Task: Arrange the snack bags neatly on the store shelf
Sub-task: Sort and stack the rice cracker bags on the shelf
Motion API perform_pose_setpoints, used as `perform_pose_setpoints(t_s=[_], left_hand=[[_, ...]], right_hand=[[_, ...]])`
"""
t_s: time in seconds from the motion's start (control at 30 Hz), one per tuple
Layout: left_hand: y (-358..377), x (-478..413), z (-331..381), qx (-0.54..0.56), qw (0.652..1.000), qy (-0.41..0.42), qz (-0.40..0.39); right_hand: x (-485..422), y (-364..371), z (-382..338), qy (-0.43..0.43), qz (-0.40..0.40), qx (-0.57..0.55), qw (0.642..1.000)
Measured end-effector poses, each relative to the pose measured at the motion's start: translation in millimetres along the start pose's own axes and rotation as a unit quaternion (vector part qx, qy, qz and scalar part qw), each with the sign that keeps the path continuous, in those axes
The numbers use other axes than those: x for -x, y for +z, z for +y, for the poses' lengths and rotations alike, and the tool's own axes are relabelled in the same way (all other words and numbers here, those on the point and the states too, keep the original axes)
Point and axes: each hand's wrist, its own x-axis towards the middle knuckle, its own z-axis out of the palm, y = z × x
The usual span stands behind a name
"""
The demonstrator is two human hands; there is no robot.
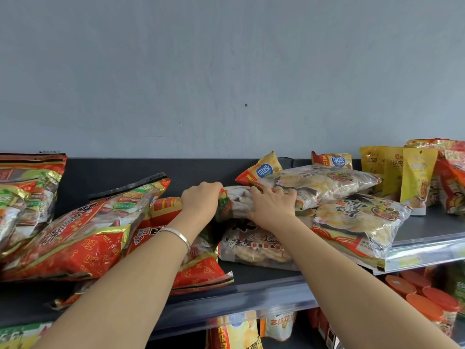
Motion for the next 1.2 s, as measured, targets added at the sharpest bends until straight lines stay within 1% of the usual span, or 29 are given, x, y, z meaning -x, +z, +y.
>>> perform_pose_setpoints(t_s=[0.17, 0.23, 0.3, 0.33, 0.4, 0.5, 0.57, 0.63, 0.7, 0.77, 0.87, 0.93, 1.0, 1.03, 1.07, 1.1, 1.17, 1.2], left_hand=[[-13, -9, -19, 0.046, 0.993, -0.078, 0.073], [-8, -11, -30, 0.075, 0.987, -0.118, 0.085], [0, -12, -46, 0.114, 0.973, -0.180, 0.089], [3, -11, -54, 0.133, 0.964, -0.212, 0.089], [8, -8, -64, 0.157, 0.952, -0.247, 0.090], [11, -3, -59, 0.155, 0.952, -0.253, 0.074], [14, 0, -53, 0.153, 0.952, -0.252, 0.081], [15, 2, -51, 0.164, 0.947, -0.254, 0.106], [12, 4, -51, 0.174, 0.941, -0.258, 0.132], [9, 7, -48, 0.172, 0.943, -0.237, 0.157], [12, 17, -44, 0.188, 0.947, -0.175, 0.194], [17, 25, -41, 0.221, 0.942, -0.133, 0.213], [19, 32, -36, 0.248, 0.939, -0.104, 0.215], [18, 34, -32, 0.254, 0.940, -0.086, 0.211], [16, 36, -28, 0.255, 0.943, -0.061, 0.206], [14, 37, -25, 0.254, 0.945, -0.036, 0.204], [7, 39, -20, 0.259, 0.944, 0.002, 0.203], [2, 41, -19, 0.276, 0.941, 0.009, 0.198]], right_hand=[[-5, -4, 2, 0.025, 0.046, -0.067, 0.996], [-8, -6, 2, 0.035, 0.055, -0.132, 0.989], [-13, -4, 3, 0.068, 0.059, -0.230, 0.969], [-15, -3, 4, 0.089, 0.054, -0.270, 0.957], [-19, -4, 4, 0.109, 0.030, -0.306, 0.945], [-27, -4, -5, 0.083, -0.047, -0.337, 0.937], [-31, -3, -11, 0.074, -0.084, -0.381, 0.918], [-32, -3, -14, 0.054, -0.099, -0.458, 0.882], [-29, -7, -18, 0.015, -0.127, -0.552, 0.824], [-28, -9, -24, -0.002, -0.166, -0.631, 0.758], [-34, -7, -33, 0.032, -0.212, -0.702, 0.679], [-38, -9, -39, 0.059, -0.222, -0.746, 0.625], [-43, -16, -49, 0.111, -0.212, -0.798, 0.553], [-47, -17, -54, 0.152, -0.190, -0.816, 0.524], [-52, -17, -57, 0.187, -0.160, -0.825, 0.508], [-65, -9, -58, 0.215, -0.130, -0.826, 0.504], [-78, 0, -56, 0.238, -0.076, -0.815, 0.523], [-74, -5, -53, 0.243, -0.050, -0.809, 0.533]])
